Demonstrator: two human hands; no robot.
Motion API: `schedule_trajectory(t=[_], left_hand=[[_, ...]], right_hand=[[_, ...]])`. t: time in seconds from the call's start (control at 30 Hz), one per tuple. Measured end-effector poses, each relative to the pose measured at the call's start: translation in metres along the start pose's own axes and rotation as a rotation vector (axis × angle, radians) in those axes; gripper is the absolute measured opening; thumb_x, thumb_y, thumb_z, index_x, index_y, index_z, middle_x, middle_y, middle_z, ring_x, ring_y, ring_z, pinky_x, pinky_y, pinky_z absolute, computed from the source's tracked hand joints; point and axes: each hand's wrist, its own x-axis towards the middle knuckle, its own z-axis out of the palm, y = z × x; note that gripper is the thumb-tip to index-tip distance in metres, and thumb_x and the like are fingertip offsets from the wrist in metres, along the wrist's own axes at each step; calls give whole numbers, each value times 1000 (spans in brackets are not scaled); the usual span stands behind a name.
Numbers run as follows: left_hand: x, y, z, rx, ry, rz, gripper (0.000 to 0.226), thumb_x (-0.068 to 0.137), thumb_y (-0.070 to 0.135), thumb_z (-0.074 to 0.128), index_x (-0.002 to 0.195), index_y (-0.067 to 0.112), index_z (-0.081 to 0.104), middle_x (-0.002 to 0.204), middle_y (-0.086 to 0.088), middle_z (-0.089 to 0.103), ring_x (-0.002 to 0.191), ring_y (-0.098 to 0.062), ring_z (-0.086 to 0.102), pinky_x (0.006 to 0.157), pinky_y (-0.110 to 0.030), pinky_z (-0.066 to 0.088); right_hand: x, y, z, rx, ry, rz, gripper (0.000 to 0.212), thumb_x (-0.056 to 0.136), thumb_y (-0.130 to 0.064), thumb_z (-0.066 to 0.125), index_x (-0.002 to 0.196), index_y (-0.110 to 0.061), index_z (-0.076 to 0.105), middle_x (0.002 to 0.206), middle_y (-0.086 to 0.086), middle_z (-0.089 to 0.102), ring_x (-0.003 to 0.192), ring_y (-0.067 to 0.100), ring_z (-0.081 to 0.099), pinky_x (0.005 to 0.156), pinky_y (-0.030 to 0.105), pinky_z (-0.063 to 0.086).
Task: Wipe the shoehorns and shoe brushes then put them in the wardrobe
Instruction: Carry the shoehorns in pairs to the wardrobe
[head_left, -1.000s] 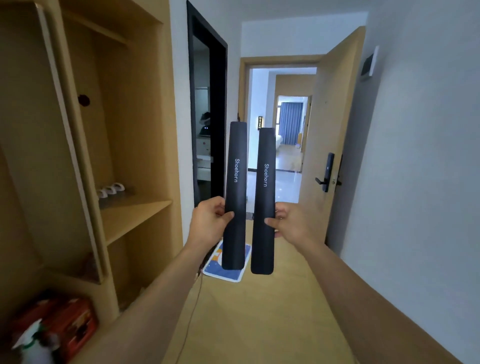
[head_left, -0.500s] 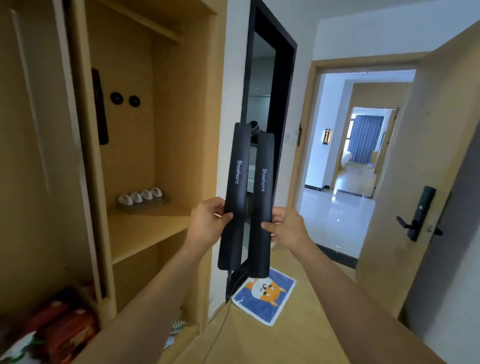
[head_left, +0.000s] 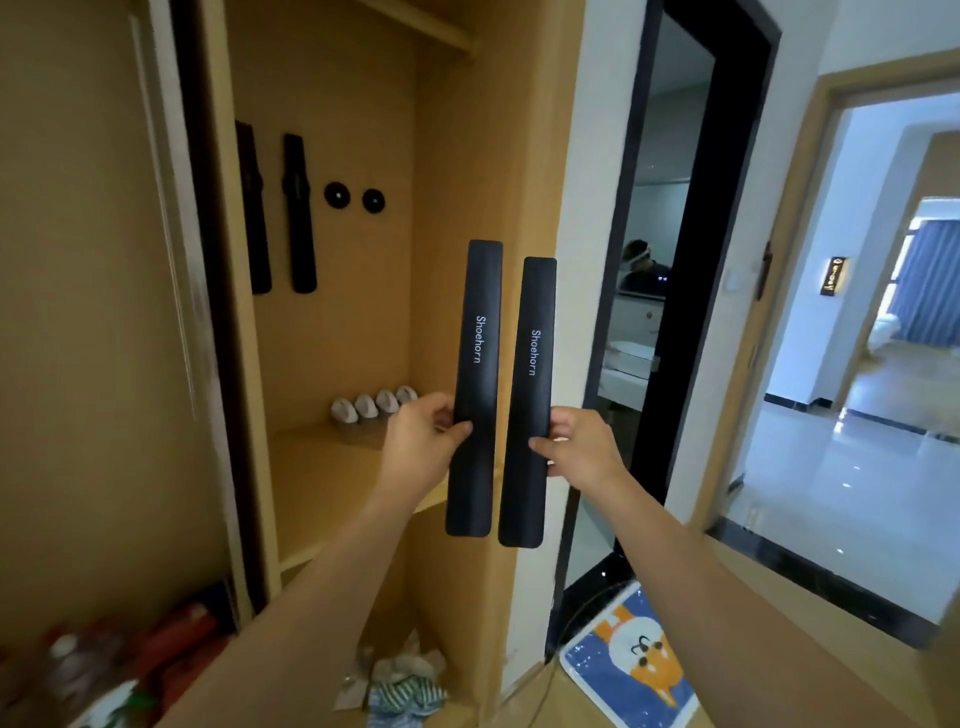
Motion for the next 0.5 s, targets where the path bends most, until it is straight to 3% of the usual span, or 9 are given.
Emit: schedule_trajectory(t=[0.17, 0.3, 0.5], left_hand=[[85, -40, 4, 10, 46, -15, 11, 88, 18, 70, 84, 26, 63, 84, 7, 68, 82, -9, 67, 73, -43, 60], [154, -67, -3, 57, 51, 29, 5, 87, 20, 70, 89, 21, 65, 86, 6, 68, 82, -10, 66, 74, -41, 60], [215, -118, -15, 70, 86, -11, 8, 88, 20, 68, 89, 27, 64, 88, 9, 68, 83, -7, 66, 72, -30, 57]], right_hand=[[91, 9, 25, 2, -3, -15, 25, 90, -7, 69, 97, -31, 65, 86, -17, 68, 81, 3, 66, 60, 19, 56], [166, 13, 53, 53, -18, -34, 24, 92, -7, 67, 102, -29, 66, 94, -11, 70, 92, 10, 67, 79, 29, 58], [245, 29, 99, 84, -91, -20, 28, 92, -3, 65, 95, -31, 68, 95, -9, 74, 91, 10, 69, 77, 31, 59]])
